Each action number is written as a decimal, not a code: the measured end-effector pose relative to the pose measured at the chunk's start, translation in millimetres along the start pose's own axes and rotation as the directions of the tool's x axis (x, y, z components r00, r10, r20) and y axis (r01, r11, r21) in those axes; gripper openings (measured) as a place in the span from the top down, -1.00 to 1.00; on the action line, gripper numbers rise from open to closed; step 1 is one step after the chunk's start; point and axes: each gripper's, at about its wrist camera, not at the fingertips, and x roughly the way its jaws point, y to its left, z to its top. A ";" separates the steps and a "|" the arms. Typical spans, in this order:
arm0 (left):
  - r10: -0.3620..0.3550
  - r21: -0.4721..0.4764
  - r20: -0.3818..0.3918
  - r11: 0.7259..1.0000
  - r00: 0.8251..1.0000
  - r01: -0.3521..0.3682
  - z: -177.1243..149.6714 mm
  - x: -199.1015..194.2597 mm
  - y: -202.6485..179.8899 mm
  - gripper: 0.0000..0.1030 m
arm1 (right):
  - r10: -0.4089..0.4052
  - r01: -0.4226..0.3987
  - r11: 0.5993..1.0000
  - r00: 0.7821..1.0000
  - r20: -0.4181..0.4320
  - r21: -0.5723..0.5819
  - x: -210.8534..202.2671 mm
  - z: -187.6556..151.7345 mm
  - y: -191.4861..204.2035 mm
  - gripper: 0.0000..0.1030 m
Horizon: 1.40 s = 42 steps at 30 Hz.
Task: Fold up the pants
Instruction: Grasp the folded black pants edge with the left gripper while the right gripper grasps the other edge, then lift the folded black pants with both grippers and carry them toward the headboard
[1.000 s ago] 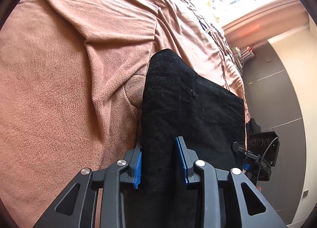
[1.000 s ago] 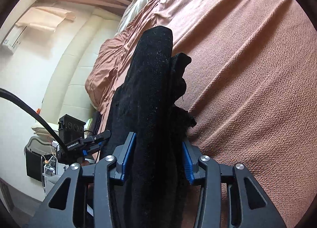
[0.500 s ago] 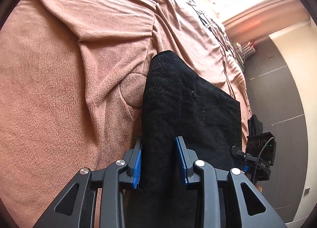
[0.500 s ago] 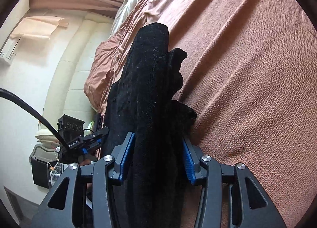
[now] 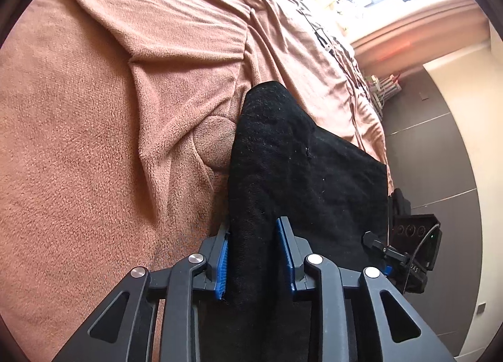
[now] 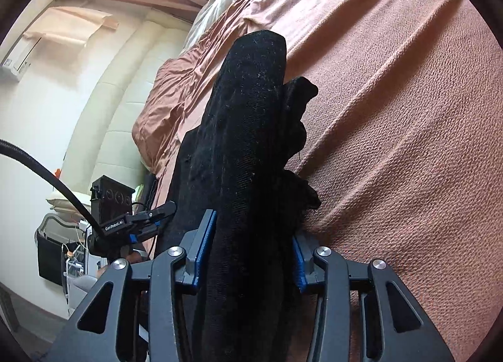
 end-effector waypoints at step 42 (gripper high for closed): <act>-0.207 0.263 0.354 0.958 0.912 0.115 -96.6 -253.1 -109.5 0.62 | 0.079 0.105 0.886 0.925 0.370 -0.452 -99.5 -138.3 199.7 0.41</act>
